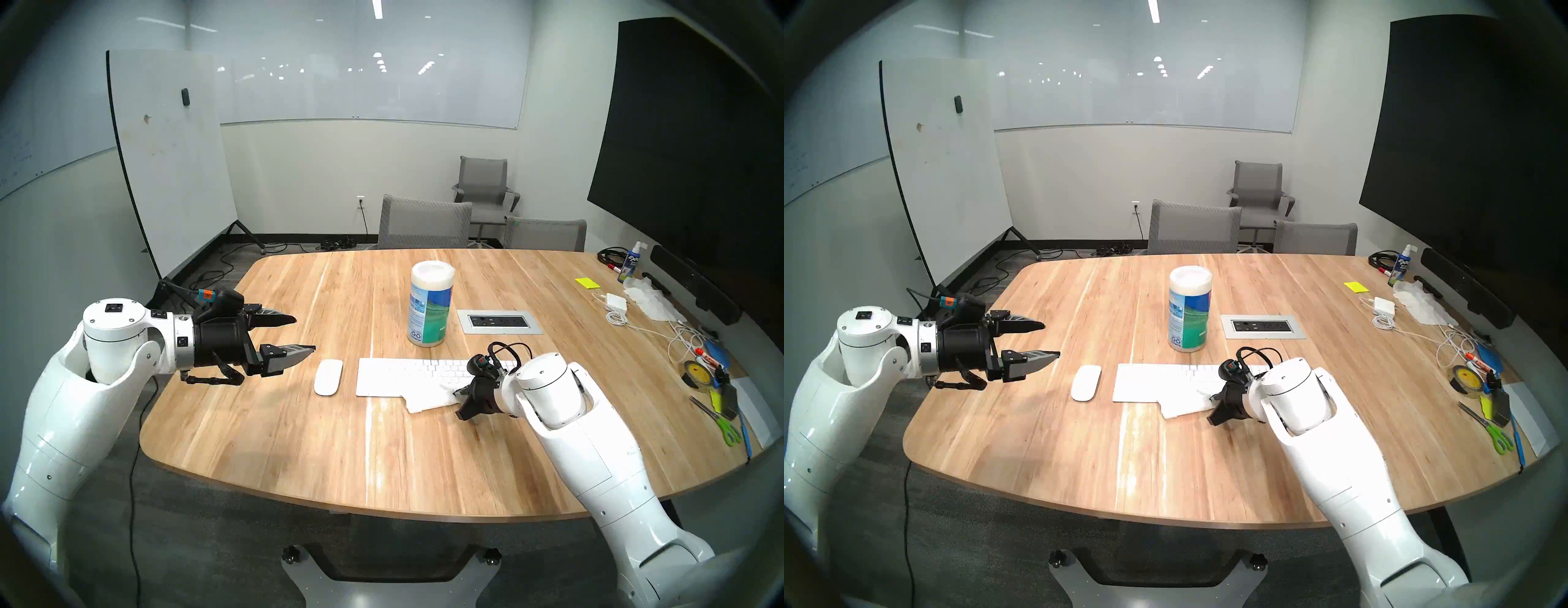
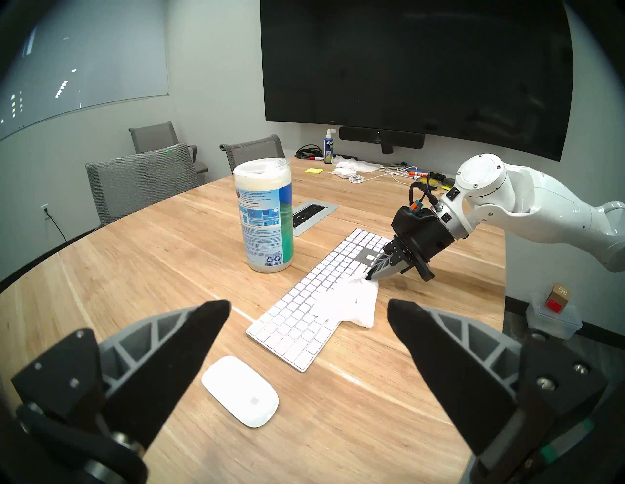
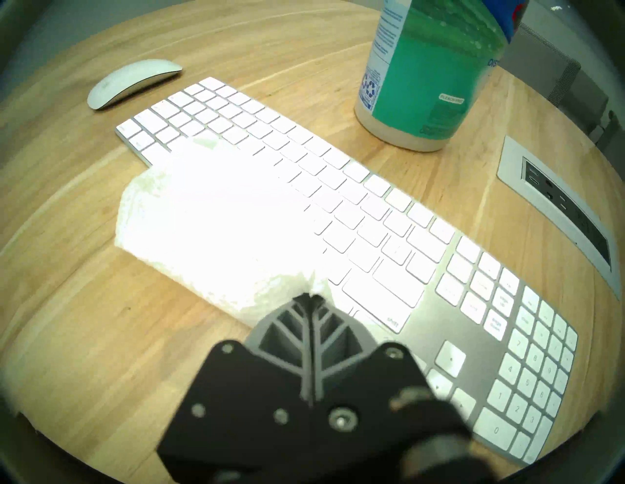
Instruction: Wipe the keyboards and mice with a disinfecting wipe, then set the wipe down
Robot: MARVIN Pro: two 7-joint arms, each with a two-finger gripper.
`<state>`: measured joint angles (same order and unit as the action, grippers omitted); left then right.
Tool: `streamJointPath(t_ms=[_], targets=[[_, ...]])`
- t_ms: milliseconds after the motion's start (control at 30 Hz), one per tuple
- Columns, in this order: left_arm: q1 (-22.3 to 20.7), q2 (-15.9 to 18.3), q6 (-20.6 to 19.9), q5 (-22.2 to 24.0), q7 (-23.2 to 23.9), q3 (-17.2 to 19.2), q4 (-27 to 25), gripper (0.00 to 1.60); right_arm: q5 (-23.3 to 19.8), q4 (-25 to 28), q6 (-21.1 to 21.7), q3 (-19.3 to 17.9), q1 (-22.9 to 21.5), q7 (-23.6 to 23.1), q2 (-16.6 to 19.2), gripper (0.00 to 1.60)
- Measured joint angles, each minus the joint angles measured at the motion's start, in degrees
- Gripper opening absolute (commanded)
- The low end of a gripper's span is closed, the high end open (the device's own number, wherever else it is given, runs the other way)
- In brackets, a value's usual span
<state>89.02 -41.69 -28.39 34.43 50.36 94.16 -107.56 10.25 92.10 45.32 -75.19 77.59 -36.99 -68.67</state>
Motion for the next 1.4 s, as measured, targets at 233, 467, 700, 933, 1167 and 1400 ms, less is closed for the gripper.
streamJointPath(t_ms=[233,467,700,933,1167,1400], targets=[[0.0,0.0,0.0,0.0,0.0,0.0,0.0,1.60,0.1,-1.1,0.1,0.1,-1.0,1.6,-1.5,0.00],[0.0,0.0,0.0,0.0,0.0,0.0,0.0,1.60,0.8,-2.8,-0.1,1.3,-2.1,3.2,-3.0,0.00],[0.0,0.0,0.0,0.0,0.0,0.0,0.0,1.60,1.8,-3.7,-0.1,2.7,-3.1,3.9,-3.9,0.00],[0.0,0.0,0.0,0.0,0.0,0.0,0.0,1.60,2.7,-3.7,0.2,4.4,-4.0,4.2,-5.1,0.00],[0.0,0.0,0.0,0.0,0.0,0.0,0.0,1.60,3.5,-1.9,1.5,6.0,-4.2,4.1,-5.5,0.00],[0.0,0.0,0.0,0.0,0.0,0.0,0.0,1.60,4.6,-1.3,2.3,7.9,-4.0,4.3,-5.9,0.00]])
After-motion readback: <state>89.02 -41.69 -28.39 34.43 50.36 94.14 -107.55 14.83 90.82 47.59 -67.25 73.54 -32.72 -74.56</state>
